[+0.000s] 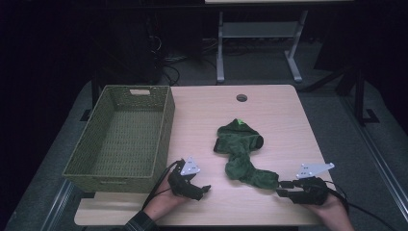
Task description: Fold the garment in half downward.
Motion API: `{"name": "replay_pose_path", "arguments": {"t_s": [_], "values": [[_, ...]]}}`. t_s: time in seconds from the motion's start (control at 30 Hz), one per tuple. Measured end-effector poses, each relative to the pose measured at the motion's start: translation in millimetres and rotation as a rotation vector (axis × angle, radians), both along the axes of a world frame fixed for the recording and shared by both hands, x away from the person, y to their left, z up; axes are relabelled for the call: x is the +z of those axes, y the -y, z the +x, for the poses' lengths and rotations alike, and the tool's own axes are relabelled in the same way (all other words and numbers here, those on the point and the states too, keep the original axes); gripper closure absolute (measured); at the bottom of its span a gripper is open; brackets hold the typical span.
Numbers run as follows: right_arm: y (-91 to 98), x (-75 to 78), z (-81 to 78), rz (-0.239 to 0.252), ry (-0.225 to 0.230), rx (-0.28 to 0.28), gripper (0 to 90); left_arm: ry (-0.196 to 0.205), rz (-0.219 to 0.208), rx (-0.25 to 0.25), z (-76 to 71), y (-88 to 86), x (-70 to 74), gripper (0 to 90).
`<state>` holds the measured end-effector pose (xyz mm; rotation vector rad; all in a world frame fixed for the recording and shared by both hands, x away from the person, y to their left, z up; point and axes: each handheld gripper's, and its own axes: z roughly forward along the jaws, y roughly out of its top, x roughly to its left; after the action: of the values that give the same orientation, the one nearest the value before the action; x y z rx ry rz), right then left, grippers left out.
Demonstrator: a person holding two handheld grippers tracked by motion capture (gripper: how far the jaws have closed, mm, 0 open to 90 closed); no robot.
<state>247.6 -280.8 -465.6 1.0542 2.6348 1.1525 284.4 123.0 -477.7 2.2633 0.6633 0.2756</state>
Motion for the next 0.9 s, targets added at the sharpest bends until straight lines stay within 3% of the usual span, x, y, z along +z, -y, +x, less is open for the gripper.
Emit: {"name": "replay_pose_path", "arguments": {"t_s": [0.2, 0.27, 0.37, 0.57, 0.73, 0.9], "values": [[-1.8, -1.3, 2.2, 0.013, -0.010, 0.004, 69.9, 0.000, -0.001, -0.002, 0.1, 0.3, -0.1, 12.5], [-3.3, -1.7, 3.1, 0.009, -0.007, 0.007, 79.7, 0.000, -0.001, -0.002, 0.2, 0.4, -0.1, 12.5], [-3.7, 0.0, 3.5, 0.016, -0.008, 0.000, 85.6, 0.000, -0.001, -0.002, 0.2, 0.4, -0.1, 12.4], [0.1, 3.5, 3.5, 0.017, 0.007, -0.002, 86.7, -0.001, -0.001, -0.004, 0.2, 0.3, 0.0, 12.5], [6.0, 6.0, 4.5, 0.004, 0.007, -0.035, 86.8, 0.000, -0.001, -0.003, 0.2, 0.4, -0.1, 12.5], [12.9, 11.8, 6.6, -0.005, 0.047, -0.069, 86.8, -0.001, -0.001, -0.003, 0.2, 0.4, -0.1, 12.5]]}}
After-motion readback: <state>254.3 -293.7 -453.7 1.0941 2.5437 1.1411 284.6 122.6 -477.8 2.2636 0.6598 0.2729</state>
